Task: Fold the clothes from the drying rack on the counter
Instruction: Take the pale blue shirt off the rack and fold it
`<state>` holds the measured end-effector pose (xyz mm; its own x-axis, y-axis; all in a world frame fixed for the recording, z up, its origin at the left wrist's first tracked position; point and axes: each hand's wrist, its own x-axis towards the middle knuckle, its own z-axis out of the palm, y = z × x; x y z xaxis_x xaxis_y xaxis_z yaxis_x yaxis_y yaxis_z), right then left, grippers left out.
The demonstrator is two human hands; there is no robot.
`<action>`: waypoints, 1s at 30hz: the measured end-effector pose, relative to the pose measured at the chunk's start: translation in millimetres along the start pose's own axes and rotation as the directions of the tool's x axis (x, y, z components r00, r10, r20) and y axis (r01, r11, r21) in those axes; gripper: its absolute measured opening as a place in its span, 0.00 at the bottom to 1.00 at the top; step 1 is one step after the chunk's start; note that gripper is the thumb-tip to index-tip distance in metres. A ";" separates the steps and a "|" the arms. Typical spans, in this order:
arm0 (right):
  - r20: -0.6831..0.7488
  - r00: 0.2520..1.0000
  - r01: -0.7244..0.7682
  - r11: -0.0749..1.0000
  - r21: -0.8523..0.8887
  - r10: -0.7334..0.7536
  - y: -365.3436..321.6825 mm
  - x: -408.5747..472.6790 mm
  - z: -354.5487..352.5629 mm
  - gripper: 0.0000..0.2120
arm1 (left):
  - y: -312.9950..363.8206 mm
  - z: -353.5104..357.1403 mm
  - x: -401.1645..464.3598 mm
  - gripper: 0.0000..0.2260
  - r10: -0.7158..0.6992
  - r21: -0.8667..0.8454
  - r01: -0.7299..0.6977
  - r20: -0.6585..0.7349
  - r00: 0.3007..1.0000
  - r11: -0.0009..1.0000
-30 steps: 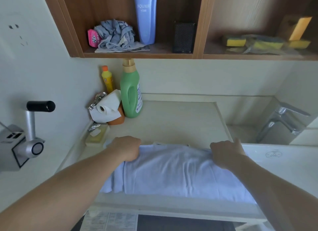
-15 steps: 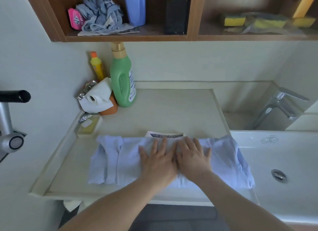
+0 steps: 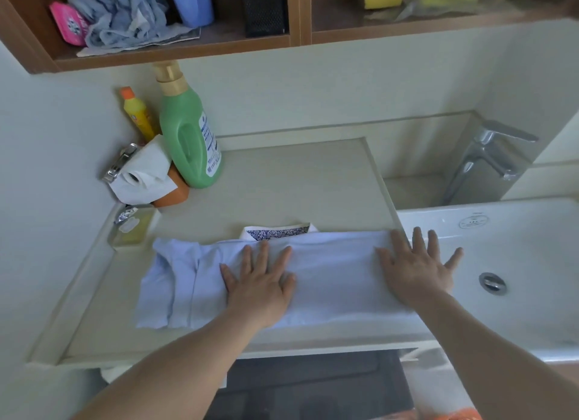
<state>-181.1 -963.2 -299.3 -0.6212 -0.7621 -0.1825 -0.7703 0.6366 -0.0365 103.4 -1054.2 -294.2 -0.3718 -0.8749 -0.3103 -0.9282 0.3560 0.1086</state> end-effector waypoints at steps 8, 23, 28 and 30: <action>-0.125 0.910 0.411 0.900 0.147 -0.395 -57.7 -32.7 3.1 0.32 | 78.6 8.6 -6.1 0.27 0.186 0.078 -0.185 -0.014 0.982 0.980; 0.007 0.937 0.348 0.932 0.103 -0.350 -65.3 -7.1 3.1 0.25 | -0.4 6.6 -13.6 0.29 0.171 0.128 -0.146 -0.215 0.961 0.981; -0.118 0.865 0.499 0.858 0.118 -0.487 -129.6 -32.9 -7.8 0.27 | -30.4 0.4 -18.8 0.30 0.044 0.200 0.010 -0.266 0.963 0.980; -0.056 0.819 0.574 0.809 0.127 -0.572 -147.2 -45.9 2.2 0.30 | -40.4 -1.8 -19.7 0.29 0.018 0.174 0.029 -0.263 0.965 0.984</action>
<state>-38.9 -1021.6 -287.7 -0.0762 -0.9944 -0.0737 -0.9613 0.0929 -0.2592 148.1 -1051.9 -290.8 -0.3794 -0.9239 -0.0493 -0.9218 0.3820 -0.0662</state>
